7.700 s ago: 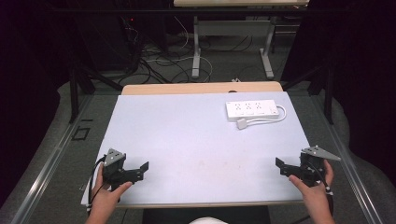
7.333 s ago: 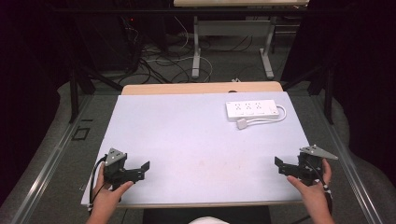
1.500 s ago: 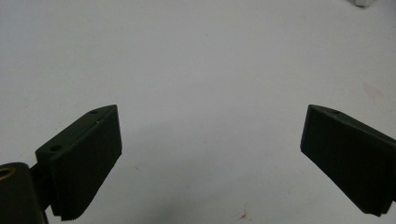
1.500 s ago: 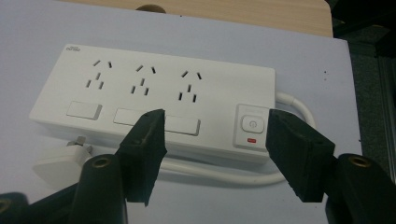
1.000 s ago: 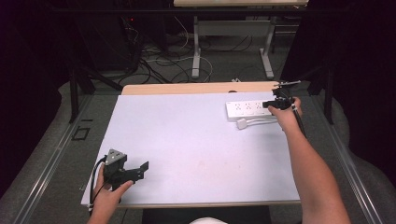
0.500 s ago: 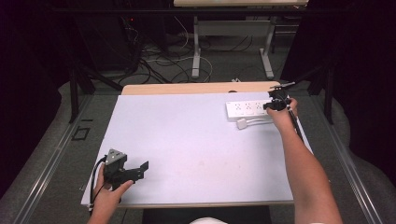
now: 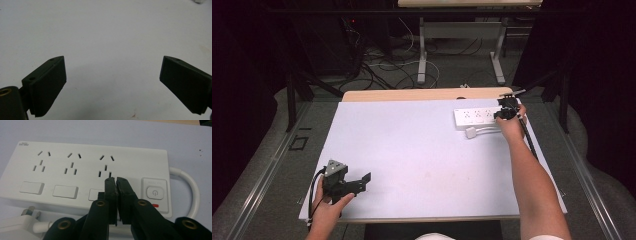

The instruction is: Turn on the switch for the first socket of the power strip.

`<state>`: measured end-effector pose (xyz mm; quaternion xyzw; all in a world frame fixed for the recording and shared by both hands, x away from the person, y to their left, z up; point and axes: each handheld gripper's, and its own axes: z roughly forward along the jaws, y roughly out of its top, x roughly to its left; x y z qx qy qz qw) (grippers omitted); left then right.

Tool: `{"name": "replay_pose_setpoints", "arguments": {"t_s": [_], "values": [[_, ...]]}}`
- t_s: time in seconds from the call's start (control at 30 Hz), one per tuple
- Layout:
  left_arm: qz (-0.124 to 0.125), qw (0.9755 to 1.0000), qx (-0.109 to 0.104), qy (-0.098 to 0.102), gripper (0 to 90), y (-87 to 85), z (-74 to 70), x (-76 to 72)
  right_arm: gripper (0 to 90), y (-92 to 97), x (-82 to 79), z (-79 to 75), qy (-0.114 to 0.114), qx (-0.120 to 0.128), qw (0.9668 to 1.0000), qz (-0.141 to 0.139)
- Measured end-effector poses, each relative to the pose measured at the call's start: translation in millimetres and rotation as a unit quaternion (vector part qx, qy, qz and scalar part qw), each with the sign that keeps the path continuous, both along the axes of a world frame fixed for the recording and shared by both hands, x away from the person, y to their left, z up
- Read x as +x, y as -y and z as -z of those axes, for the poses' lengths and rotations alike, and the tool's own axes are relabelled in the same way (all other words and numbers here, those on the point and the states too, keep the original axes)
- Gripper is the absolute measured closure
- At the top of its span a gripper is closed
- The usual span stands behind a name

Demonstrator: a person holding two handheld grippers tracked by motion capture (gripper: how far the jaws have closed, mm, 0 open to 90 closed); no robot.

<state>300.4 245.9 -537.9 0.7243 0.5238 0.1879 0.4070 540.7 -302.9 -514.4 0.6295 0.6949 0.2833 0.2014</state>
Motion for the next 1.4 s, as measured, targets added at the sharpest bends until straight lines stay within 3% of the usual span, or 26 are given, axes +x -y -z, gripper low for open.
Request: {"name": "replay_pose_setpoints", "arguments": {"t_s": [0.23, 0.97, 1.4], "values": [[-0.002, 1.0, -0.001, 0.001, 7.0, -0.1, -0.1, -0.6, 89.8, 1.2, 1.7, 4.2, -0.012, -0.003, 0.9999, -0.001], [0.0, 1.0, -0.001, 0.002, 7.4, -0.4, -0.1, -1.6, 90.0, -2.7, 1.7, 7.6, 0.004, -0.002, 1.0, 0.005], [0.0, 1.0, 0.001, 0.0, 7.5, -0.8, -0.1, -1.9, 90.0, -1.6, 1.9, 9.5, -0.006, 0.004, 0.9999, 0.007]]}}
